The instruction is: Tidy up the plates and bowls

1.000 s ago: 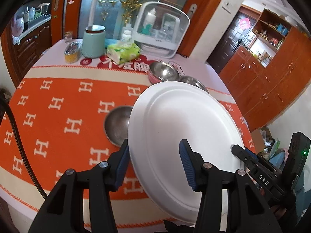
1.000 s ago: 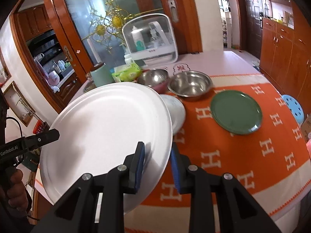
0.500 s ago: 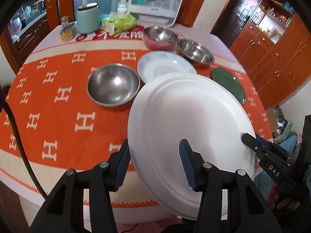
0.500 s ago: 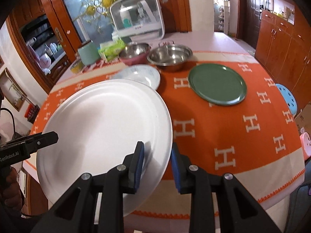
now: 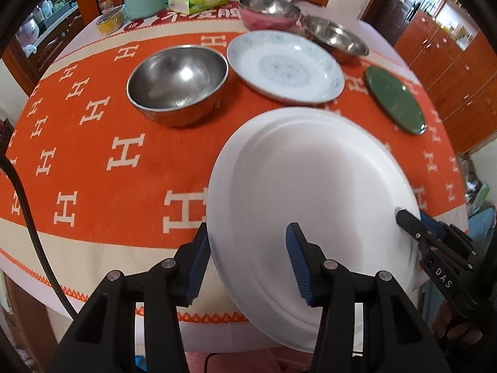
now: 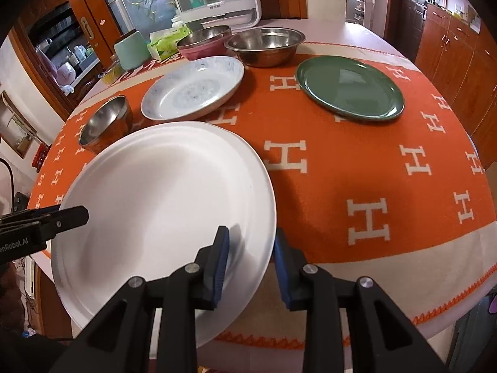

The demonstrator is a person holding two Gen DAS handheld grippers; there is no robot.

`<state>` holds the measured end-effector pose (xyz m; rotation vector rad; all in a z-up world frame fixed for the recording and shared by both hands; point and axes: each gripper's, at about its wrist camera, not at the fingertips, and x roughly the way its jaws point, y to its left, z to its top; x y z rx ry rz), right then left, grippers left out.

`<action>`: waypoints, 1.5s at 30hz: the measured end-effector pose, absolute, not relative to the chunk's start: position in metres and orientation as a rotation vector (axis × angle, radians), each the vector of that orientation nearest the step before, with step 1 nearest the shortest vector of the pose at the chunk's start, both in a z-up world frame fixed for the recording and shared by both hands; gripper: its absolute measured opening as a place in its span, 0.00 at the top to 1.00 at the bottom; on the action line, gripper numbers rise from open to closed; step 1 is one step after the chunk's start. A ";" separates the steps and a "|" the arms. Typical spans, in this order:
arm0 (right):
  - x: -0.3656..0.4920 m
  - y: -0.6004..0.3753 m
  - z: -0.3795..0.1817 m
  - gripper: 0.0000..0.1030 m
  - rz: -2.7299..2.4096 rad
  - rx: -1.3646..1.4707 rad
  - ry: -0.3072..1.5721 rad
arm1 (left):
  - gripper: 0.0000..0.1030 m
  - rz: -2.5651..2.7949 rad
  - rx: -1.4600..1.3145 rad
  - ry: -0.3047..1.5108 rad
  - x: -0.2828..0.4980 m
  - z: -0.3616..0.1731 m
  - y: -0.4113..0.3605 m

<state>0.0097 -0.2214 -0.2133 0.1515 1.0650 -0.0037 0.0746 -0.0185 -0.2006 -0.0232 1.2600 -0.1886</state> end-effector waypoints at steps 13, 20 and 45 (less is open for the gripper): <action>0.017 -0.217 -0.239 0.62 0.017 0.149 1.102 | 0.54 -0.135 -0.009 1.339 0.089 -0.237 -0.017; 0.017 -0.220 -0.237 0.53 0.018 0.152 1.095 | 0.51 -0.143 0.004 1.333 0.089 -0.241 -0.015; 0.033 -0.243 -0.164 0.42 0.102 0.332 0.969 | 0.24 -0.275 0.152 1.231 0.093 -0.119 -0.015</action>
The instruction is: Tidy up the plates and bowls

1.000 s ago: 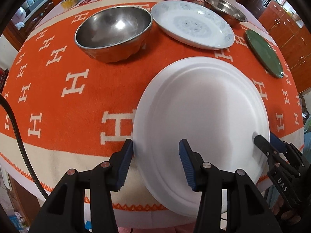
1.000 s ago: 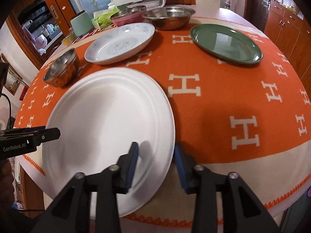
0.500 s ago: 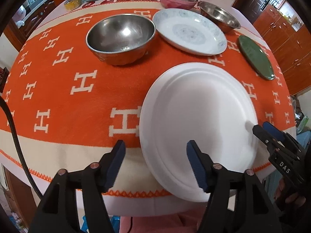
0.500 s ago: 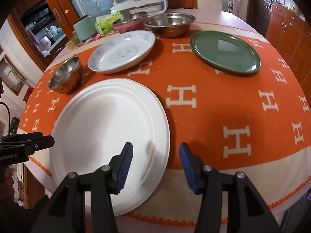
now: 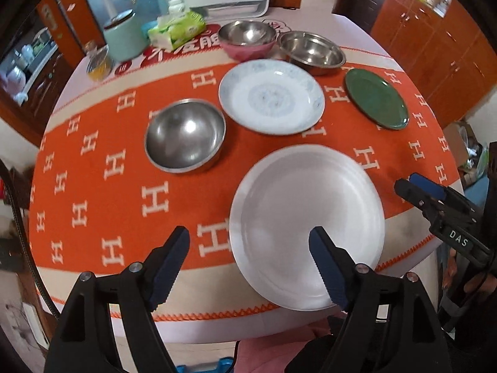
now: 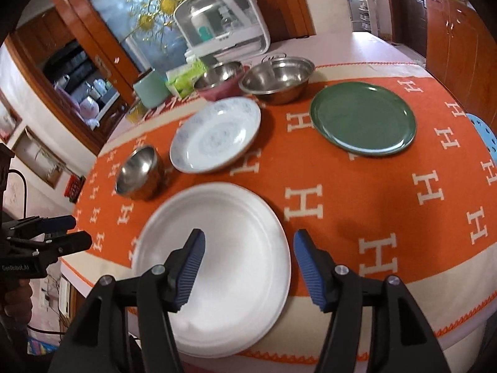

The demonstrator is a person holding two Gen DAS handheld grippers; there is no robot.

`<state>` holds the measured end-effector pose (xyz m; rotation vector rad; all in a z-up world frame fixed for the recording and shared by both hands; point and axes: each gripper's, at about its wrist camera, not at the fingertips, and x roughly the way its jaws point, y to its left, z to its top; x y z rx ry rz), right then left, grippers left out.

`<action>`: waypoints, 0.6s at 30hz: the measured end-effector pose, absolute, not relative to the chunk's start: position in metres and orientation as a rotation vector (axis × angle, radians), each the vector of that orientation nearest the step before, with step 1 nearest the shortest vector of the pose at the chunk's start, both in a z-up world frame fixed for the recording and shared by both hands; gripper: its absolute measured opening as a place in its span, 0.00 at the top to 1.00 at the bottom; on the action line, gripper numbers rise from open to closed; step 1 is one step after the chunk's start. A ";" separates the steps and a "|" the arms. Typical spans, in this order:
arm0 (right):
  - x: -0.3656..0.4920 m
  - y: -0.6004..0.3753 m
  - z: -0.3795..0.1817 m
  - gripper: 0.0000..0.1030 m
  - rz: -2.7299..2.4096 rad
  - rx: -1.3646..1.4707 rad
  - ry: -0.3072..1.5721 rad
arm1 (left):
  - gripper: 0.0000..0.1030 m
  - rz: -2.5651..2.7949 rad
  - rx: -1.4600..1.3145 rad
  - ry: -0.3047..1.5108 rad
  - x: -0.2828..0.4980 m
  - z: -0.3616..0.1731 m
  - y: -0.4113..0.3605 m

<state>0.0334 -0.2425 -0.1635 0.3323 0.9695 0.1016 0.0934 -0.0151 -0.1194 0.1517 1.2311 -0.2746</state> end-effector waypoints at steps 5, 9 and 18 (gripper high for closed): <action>0.043 -0.245 -0.154 0.42 0.109 0.399 0.956 | 0.24 -0.302 0.193 1.198 0.115 -0.098 -0.016; 0.055 -0.244 -0.147 0.42 0.085 0.418 0.939 | 0.24 -0.320 0.226 1.190 0.137 -0.087 -0.015; 0.082 -0.242 -0.144 0.42 0.049 0.481 0.917 | 0.24 -0.342 0.259 1.203 0.197 -0.081 -0.012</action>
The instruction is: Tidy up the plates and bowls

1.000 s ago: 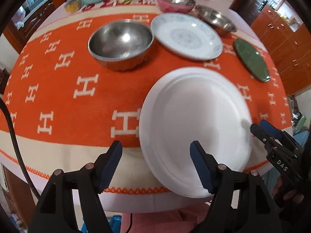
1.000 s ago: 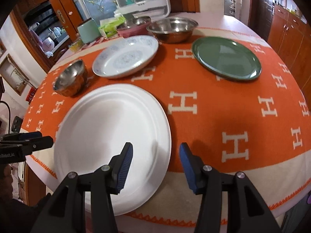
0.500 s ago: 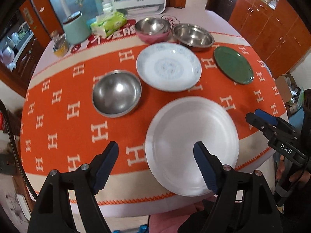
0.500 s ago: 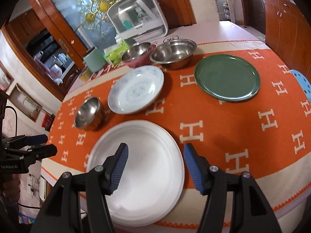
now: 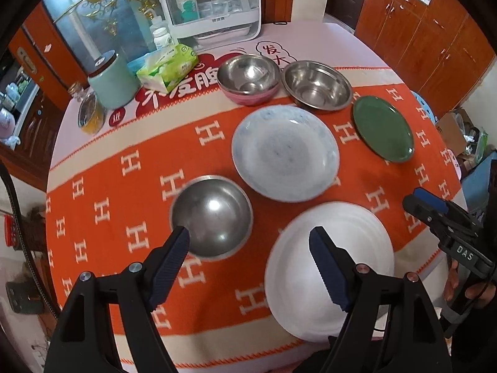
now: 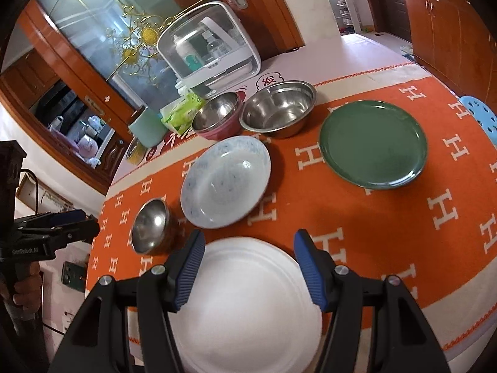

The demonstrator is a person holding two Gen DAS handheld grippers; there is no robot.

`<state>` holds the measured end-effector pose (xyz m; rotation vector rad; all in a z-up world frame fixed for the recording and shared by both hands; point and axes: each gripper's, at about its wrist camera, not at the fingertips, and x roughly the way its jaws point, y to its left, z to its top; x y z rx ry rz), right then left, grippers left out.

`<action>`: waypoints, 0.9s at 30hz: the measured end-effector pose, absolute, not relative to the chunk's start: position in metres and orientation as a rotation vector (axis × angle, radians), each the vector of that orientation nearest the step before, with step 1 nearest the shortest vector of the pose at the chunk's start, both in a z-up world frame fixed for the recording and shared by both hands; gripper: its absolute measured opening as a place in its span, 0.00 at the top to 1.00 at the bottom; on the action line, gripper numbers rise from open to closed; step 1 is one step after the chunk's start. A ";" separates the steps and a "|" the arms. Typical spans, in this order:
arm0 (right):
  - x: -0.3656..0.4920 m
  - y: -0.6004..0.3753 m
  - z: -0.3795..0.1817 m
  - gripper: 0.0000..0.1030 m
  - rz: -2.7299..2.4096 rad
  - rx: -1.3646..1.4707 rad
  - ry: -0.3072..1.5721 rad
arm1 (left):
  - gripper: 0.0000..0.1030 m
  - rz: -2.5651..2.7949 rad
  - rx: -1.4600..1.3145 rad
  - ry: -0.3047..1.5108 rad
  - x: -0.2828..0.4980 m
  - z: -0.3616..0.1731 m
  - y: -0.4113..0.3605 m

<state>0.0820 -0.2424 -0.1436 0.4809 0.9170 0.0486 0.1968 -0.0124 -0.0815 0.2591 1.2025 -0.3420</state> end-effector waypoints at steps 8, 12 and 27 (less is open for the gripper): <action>0.102 -0.238 -0.150 0.42 0.016 0.502 0.915 | 0.24 -0.368 0.296 1.179 0.245 -0.093 -0.018; 0.111 -0.236 -0.159 0.42 -0.001 0.494 0.928 | 0.24 -0.399 0.281 1.185 0.260 -0.108 -0.023; 0.147 -0.222 -0.205 0.42 0.031 0.540 0.942 | 0.24 -0.387 0.180 1.261 0.313 -0.179 -0.020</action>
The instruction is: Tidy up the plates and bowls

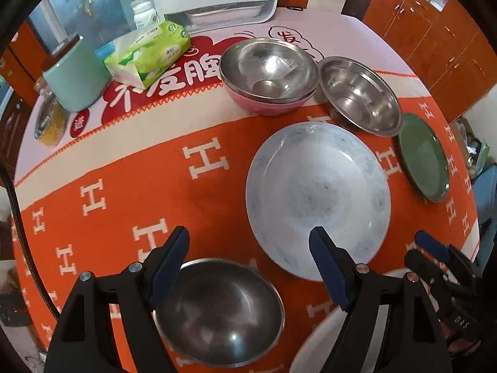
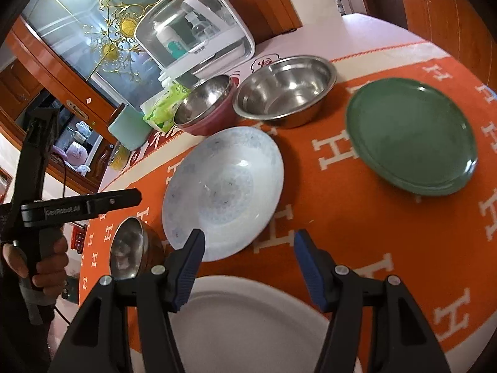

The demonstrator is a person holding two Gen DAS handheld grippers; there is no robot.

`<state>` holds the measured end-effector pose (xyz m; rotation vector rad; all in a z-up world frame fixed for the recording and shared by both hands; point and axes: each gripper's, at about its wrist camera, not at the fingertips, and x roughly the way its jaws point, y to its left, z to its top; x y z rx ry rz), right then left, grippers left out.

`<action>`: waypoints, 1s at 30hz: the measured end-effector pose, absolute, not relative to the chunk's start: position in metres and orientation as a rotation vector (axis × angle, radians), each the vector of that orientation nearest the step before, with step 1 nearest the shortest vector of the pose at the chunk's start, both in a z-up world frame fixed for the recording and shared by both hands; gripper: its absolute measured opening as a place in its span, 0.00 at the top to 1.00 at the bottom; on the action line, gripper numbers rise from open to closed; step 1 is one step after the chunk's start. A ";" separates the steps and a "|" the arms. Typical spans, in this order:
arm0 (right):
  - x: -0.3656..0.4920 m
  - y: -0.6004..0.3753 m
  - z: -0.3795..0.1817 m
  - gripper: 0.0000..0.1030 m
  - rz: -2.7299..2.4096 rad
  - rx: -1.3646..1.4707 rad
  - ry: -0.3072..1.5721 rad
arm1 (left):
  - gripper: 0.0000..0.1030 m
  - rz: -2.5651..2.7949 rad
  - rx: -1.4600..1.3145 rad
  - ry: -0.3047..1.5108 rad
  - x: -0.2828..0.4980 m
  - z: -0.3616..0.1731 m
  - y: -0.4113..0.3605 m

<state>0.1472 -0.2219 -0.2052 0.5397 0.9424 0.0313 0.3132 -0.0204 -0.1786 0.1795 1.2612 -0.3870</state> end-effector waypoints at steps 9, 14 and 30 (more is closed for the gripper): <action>0.163 -0.227 -0.232 0.42 0.028 0.622 0.942 | 0.24 -0.397 0.082 1.270 0.335 -0.210 -0.017; 0.169 -0.232 -0.241 0.50 0.045 0.656 0.939 | 0.26 -0.398 0.039 1.288 0.346 -0.225 -0.017; 0.186 -0.233 -0.262 0.80 0.112 0.679 0.981 | 0.58 -0.399 -0.013 1.363 0.360 -0.260 -0.027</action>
